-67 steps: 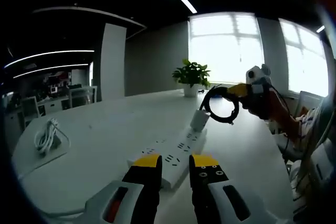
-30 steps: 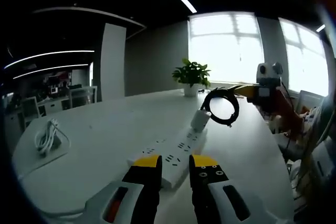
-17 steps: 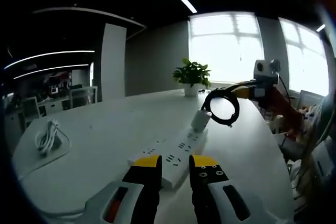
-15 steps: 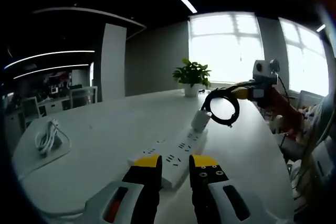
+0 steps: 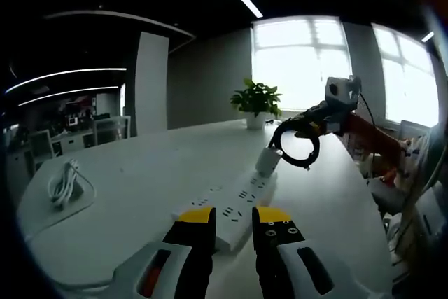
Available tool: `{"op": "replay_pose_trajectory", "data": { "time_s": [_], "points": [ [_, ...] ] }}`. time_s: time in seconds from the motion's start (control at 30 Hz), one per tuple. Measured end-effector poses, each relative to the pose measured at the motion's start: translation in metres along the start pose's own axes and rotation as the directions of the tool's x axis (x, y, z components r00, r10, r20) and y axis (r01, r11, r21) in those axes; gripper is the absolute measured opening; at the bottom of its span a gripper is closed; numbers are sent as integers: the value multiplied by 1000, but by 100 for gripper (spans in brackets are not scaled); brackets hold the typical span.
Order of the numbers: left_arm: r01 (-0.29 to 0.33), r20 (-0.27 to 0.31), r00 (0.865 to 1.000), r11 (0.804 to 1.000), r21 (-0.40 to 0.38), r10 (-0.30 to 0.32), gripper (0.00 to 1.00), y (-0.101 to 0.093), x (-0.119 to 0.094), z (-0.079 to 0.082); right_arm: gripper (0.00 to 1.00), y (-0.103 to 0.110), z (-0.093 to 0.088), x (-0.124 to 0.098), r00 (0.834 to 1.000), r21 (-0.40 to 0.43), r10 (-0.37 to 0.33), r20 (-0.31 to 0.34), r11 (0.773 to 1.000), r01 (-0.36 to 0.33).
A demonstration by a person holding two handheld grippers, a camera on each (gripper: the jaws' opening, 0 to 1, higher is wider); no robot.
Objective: Straighten the power strip on the desk, plug the charger into it
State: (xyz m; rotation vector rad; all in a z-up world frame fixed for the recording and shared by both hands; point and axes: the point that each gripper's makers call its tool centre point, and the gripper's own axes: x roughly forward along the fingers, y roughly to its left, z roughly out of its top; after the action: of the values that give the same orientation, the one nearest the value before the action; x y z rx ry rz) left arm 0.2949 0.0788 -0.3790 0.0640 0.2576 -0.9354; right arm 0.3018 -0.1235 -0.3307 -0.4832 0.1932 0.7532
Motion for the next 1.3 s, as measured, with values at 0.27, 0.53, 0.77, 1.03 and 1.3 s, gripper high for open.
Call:
{"op": "replay_pose_trajectory", "data": {
  "time_s": [0.27,0.53,0.77,1.03,1.3],
  "points": [
    [-1,0,1000,1000,1,1,21,1,0,0,22,-3,-4,17,995,-83,60,-84,994,-67],
    [-7,-1,1000,1000,1,7,21,2,-1,0,24,3,-6,32,982,-120,122,-143,983,-140],
    [-3,-2,1000,1000,0,3,21,0,0,-1,27,12,-12,43,969,-140,165,-184,971,-192],
    [-2,-3,1000,1000,0,2,21,-1,-1,-1,28,16,-16,50,947,-203,185,-264,949,-242],
    [-1,-4,1000,1000,1,1,21,-1,-1,-1,30,18,-18,56,928,-243,196,-316,929,-279]
  ]
}}
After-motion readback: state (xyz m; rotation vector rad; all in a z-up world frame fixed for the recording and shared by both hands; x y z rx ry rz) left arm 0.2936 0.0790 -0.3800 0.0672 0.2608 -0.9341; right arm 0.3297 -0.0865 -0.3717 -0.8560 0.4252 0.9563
